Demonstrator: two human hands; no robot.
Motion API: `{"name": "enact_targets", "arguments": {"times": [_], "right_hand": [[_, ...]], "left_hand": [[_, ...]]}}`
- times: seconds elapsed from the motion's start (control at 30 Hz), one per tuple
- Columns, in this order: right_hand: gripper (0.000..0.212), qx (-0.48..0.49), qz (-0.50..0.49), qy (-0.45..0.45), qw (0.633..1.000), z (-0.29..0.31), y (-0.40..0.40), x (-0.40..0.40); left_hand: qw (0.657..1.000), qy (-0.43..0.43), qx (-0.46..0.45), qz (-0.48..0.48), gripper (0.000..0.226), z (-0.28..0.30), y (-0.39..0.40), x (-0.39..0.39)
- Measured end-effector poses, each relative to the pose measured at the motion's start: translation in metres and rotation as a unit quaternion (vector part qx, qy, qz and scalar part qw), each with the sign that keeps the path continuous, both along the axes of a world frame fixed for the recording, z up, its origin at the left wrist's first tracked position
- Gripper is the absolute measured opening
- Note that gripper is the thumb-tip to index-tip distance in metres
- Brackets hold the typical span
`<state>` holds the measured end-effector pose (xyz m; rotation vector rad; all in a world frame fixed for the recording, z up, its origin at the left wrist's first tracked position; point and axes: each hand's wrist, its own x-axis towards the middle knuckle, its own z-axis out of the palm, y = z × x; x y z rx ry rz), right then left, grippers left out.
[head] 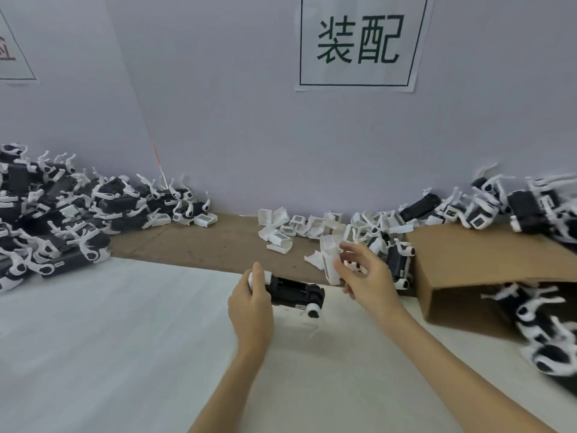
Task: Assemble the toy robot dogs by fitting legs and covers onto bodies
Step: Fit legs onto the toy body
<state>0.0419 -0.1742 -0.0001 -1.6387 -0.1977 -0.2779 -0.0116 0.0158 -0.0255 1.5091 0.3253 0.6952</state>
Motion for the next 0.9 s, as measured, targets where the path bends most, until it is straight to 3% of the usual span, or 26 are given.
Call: {"name": "enact_targets", "arguments": {"times": [0.1, 0.17, 0.3, 0.4, 0.57, 0.77, 0.9], "right_hand": [[0.027, -0.007, -0.006, 0.040, 0.999, -0.009, -0.033, -0.034], [0.028, -0.014, -0.020, 0.042, 0.999, -0.017, -0.050, -0.053], [0.030, -0.036, -0.038, 0.043, 0.998, -0.036, -0.069, -0.076], [0.031, -0.027, -0.049, 0.034, 0.998, -0.039, -0.073, -0.079], [0.031, -0.034, -0.059, 0.012, 0.998, -0.044, -0.078, -0.075], [0.038, -0.021, -0.059, 0.039, 0.997, -0.050, -0.078, -0.071], [0.031, -0.076, -0.041, 0.000, 0.996, -0.045, -0.073, -0.078]], "left_hand": [[0.998, 0.006, -0.021, -0.058, 0.051, 0.006, -0.011, -0.004], [0.994, 0.003, -0.027, -0.108, 0.067, 0.009, -0.017, -0.006], [0.985, -0.002, 0.026, -0.171, 0.070, 0.007, -0.030, -0.014], [0.983, 0.003, 0.055, -0.176, 0.060, 0.004, -0.036, -0.020], [0.983, 0.010, 0.060, -0.175, 0.068, 0.005, -0.038, -0.018], [0.980, 0.008, 0.073, -0.185, 0.057, 0.002, -0.043, -0.017], [0.981, 0.015, 0.075, -0.177, 0.070, 0.001, -0.046, -0.018]]}}
